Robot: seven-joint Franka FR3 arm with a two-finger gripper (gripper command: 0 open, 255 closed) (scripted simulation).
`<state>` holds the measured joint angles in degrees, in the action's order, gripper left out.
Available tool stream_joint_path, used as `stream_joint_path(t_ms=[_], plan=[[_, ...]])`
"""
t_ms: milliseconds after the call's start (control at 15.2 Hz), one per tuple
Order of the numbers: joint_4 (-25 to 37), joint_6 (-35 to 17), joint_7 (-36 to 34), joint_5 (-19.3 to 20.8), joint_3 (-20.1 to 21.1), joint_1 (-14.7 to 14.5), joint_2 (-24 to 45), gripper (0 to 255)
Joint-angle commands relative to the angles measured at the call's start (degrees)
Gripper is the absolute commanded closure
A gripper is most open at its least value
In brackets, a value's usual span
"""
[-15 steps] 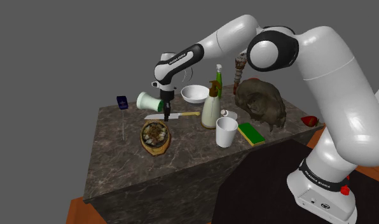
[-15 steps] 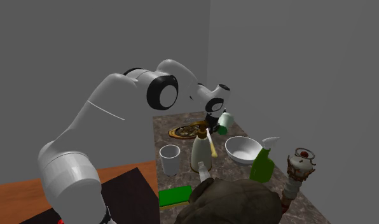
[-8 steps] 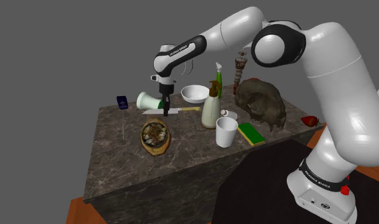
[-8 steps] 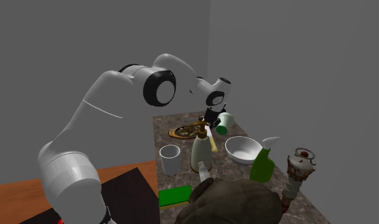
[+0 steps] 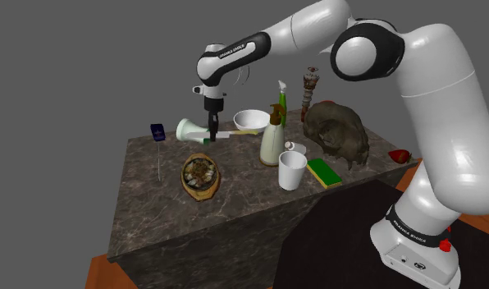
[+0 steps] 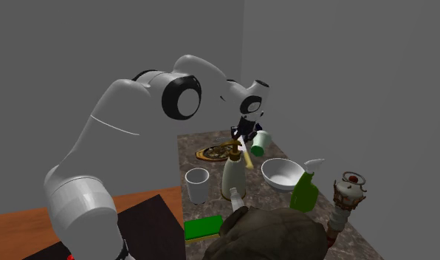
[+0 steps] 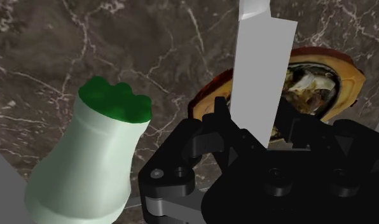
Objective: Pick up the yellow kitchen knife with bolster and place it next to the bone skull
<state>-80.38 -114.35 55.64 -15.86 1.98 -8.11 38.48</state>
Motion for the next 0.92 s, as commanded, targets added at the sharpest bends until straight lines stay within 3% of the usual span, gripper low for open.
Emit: stream_joint_path(t_ms=[0, 858], plan=[[0.37, 0.98, -0.23, 0.09, -0.03, 0.03, -0.62, 255], [5.22, 8.78, -2.26, 0.69, -0.17, 0.17, -3.8, 255]])
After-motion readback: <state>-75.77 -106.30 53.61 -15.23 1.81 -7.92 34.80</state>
